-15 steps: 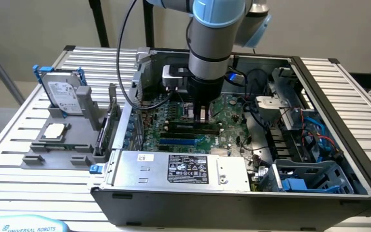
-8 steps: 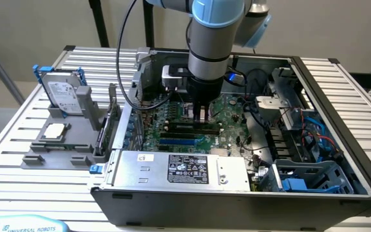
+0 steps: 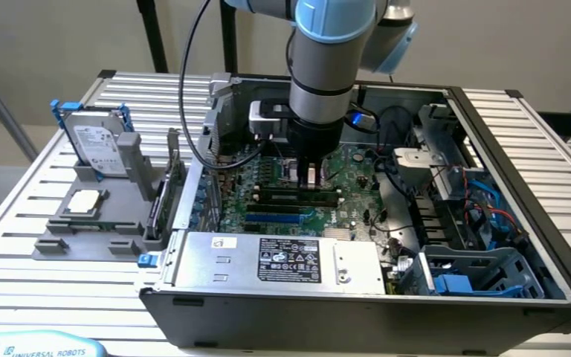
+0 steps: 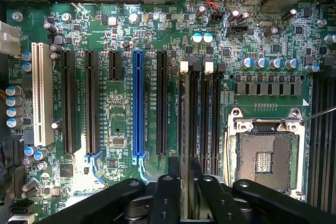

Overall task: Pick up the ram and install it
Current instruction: 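Insert the ram into the slot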

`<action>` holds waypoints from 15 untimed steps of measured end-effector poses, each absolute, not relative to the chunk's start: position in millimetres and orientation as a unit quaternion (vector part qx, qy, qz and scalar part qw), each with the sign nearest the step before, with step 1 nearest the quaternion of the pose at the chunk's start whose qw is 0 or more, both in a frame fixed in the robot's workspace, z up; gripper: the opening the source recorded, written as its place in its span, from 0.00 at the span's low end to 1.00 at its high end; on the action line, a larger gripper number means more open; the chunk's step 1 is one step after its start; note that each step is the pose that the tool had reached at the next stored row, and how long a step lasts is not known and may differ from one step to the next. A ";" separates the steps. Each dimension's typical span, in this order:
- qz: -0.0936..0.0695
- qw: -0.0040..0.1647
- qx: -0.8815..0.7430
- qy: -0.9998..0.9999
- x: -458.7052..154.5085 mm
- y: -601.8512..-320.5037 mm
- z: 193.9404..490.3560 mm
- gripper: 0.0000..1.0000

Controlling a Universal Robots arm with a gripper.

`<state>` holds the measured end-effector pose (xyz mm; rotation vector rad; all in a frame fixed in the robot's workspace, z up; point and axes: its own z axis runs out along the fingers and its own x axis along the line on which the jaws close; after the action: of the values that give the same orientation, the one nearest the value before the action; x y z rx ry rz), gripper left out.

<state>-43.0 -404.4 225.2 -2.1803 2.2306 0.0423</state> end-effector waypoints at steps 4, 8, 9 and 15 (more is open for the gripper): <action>0.014 0.011 -0.699 0.715 -42.9 -404.3 226.9 0.28; 0.015 0.012 -0.699 0.715 -43.0 -404.4 239.1 0.28; 0.015 0.012 -0.699 0.715 -43.0 -404.4 242.0 0.28; 0.017 0.014 -0.699 0.715 -43.0 -404.3 247.9 0.25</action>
<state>-43.0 -404.3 247.9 -2.1756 2.2257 0.0524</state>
